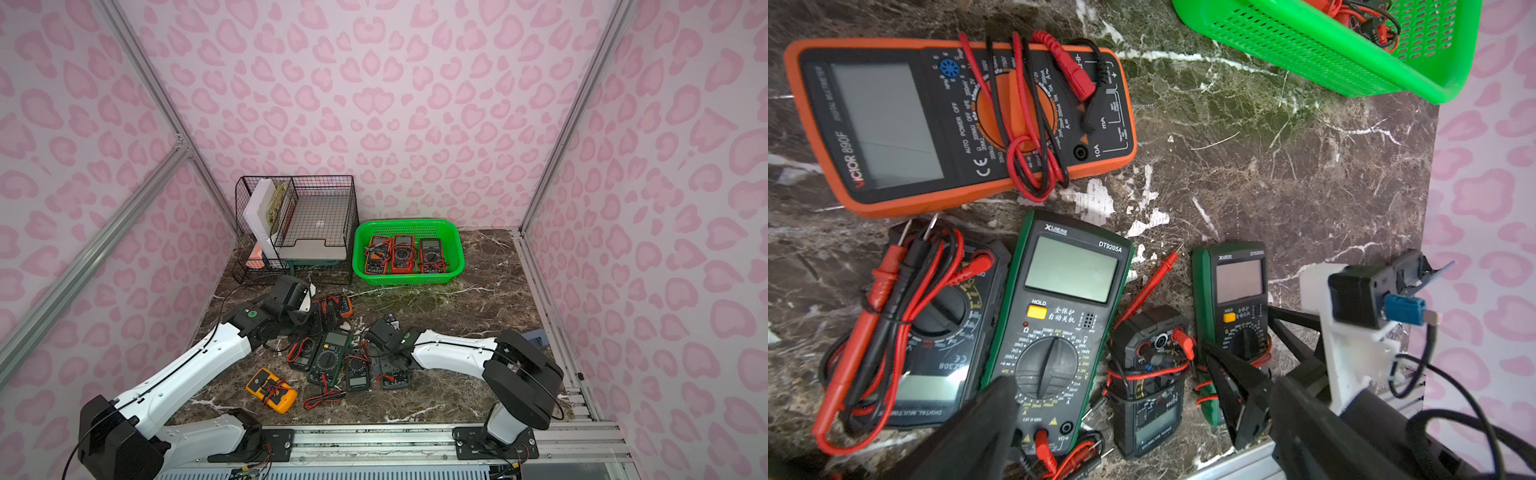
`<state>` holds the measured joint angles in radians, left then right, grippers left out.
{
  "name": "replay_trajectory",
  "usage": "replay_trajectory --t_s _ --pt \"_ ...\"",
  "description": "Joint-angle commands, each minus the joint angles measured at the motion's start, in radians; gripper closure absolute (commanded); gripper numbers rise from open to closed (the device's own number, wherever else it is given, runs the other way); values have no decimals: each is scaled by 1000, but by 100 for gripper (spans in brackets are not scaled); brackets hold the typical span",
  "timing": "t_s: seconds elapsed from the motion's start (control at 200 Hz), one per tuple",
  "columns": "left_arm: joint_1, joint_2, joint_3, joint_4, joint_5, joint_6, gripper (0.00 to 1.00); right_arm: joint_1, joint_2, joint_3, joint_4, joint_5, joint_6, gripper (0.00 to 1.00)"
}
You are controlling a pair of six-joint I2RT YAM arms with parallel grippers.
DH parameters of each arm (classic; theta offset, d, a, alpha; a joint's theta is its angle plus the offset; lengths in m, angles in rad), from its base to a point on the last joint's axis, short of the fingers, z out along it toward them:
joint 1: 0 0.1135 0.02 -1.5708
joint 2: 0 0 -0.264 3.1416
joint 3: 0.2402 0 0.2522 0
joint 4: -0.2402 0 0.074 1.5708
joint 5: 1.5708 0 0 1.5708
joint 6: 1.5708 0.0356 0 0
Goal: Put the multimeter into the basket
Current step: Pick up the multimeter from the center of the board.
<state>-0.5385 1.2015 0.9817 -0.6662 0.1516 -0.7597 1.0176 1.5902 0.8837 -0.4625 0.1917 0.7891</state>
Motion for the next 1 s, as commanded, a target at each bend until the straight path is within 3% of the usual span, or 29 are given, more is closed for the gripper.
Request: replay_trajectory --t_s 0.0,0.385,0.535,0.81,0.995 --pt "0 7 12 15 17 14 2 -22 -19 -21 -34 30 12 1" --pt "0 24 27 18 32 20 1 -65 14 -58 17 -34 6 1" --pt "0 28 33 17 33 23 1 -65 18 -51 24 -44 3 9" --pt "0 56 73 5 40 44 2 -68 -35 -29 -8 -38 3 34" --pt "0 81 111 -1 50 65 1 -69 -75 12 -56 -11 9 38"
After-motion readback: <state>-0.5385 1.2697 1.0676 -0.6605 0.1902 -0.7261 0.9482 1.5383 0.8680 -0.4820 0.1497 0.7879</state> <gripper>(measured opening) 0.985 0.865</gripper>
